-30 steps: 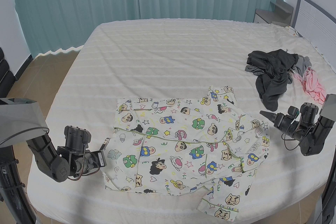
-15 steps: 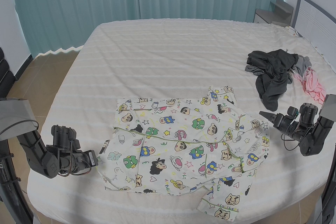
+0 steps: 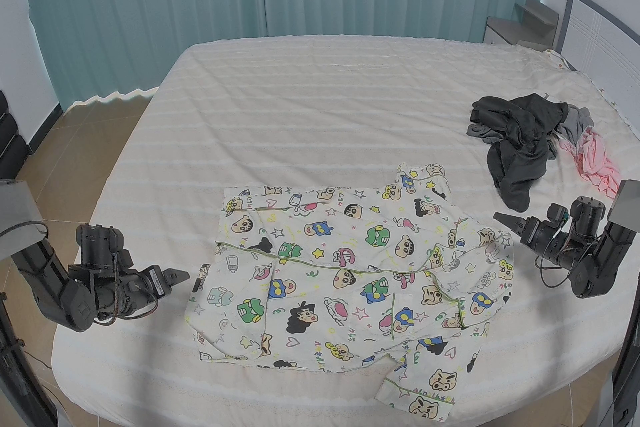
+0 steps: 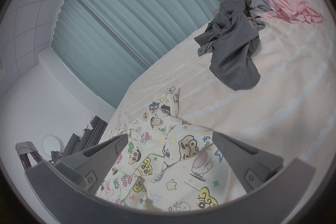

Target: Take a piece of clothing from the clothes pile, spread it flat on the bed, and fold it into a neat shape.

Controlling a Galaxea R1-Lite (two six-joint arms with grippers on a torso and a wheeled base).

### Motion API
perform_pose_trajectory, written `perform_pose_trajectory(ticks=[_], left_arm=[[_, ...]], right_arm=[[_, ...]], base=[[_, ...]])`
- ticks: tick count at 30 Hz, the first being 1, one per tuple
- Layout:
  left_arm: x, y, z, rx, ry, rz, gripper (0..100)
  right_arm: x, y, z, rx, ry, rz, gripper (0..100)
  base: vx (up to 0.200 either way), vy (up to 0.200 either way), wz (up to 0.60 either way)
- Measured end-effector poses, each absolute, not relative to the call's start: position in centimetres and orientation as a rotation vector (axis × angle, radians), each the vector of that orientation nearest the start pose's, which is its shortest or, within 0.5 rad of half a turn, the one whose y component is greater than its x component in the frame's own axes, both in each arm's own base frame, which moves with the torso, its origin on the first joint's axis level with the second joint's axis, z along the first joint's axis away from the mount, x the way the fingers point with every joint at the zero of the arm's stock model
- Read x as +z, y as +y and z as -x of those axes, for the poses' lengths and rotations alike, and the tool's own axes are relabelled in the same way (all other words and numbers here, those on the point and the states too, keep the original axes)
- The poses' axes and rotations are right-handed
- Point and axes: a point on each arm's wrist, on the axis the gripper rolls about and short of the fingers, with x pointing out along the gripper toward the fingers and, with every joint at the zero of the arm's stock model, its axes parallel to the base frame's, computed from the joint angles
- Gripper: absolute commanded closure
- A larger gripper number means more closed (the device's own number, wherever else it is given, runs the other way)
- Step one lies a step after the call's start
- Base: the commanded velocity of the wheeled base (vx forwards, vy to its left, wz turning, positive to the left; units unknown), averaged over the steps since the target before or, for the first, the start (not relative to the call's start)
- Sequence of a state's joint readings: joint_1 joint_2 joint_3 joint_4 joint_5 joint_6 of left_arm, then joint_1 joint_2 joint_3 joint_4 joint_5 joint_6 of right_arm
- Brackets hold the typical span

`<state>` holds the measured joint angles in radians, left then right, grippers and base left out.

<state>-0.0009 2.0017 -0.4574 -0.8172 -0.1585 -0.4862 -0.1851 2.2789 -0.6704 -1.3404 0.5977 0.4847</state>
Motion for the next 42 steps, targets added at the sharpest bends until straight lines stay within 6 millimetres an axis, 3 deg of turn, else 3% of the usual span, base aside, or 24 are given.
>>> perform_pose_trajectory(ticks=[3, 10, 19, 32, 42], left_arm=[[4.6, -1.5, -27.9, -0.011, 0.729, 0.560, 0], [6.6, -6.4, -27.1, -0.167, 0.744, 0.577, 0], [4.1, -10.2, -27.3, -0.147, 0.780, 0.529, 0], [1.4, -11.5, -27.2, -0.133, 0.865, 0.516, 0], [1.0, -12.2, -28.9, -0.070, 0.828, 0.577, 0]], right_arm=[[2.4, -5.4, -35.5, 0.342, 0.346, -0.579, 0], [2.4, -5.3, -35.5, 0.343, 0.347, -0.579, 0], [2.4, -5.3, -35.4, 0.345, 0.349, -0.579, 0], [2.3, -5.1, -35.4, 0.348, 0.353, -0.579, 0], [2.2, -5.1, -35.5, 0.349, 0.353, -0.578, 0]], base=[[0.000, 0.000, 0.00], [0.000, 0.000, 0.00], [0.000, 0.000, 0.00], [0.000, 0.000, 0.00], [0.000, 0.000, 0.00]])
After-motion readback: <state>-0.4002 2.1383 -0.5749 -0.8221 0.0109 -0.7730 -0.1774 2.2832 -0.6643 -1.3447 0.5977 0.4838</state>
